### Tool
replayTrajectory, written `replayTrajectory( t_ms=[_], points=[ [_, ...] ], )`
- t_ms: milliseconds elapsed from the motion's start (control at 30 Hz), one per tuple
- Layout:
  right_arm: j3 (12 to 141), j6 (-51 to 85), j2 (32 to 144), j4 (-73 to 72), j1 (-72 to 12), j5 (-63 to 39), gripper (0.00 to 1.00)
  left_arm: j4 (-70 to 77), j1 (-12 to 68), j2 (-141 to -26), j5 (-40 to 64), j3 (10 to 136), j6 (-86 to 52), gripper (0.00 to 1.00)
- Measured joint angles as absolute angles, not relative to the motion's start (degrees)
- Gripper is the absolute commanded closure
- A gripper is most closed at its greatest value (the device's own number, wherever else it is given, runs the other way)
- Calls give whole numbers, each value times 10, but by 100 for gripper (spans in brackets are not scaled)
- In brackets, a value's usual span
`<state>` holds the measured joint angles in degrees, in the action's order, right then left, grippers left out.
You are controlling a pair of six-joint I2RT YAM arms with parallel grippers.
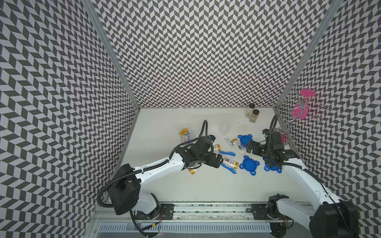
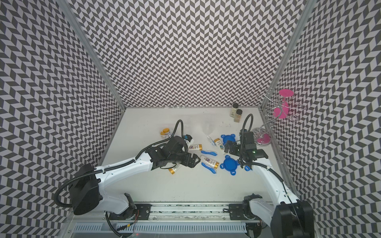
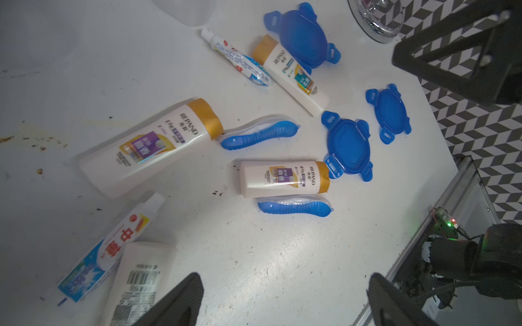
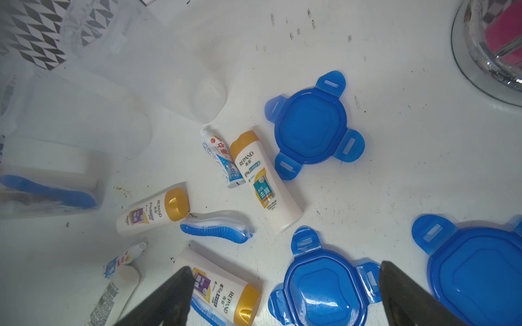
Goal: Pack away toiletry kits
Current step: Move the lid to the center of the board.
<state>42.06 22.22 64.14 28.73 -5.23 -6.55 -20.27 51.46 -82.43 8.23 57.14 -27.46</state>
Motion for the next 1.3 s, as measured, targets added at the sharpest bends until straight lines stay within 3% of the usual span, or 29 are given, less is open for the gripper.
replayTrajectory(
  t_ms=[167,400,767,1000,1300],
  points=[
    [413,244,707,291,-14,-97,0,-172,505,-805,87,545,-264,5],
    [360,281,706,287,-14,-112,1,-129,470,-787,112,514,-251,4],
    [300,337,706,202,-61,-110,0,-125,424,-787,140,517,-210,4],
    [307,376,729,159,-138,-114,0,-130,425,-797,141,550,-189,4],
    [319,389,657,239,-115,-119,0,-170,504,-932,127,678,-181,6]
  ],
)
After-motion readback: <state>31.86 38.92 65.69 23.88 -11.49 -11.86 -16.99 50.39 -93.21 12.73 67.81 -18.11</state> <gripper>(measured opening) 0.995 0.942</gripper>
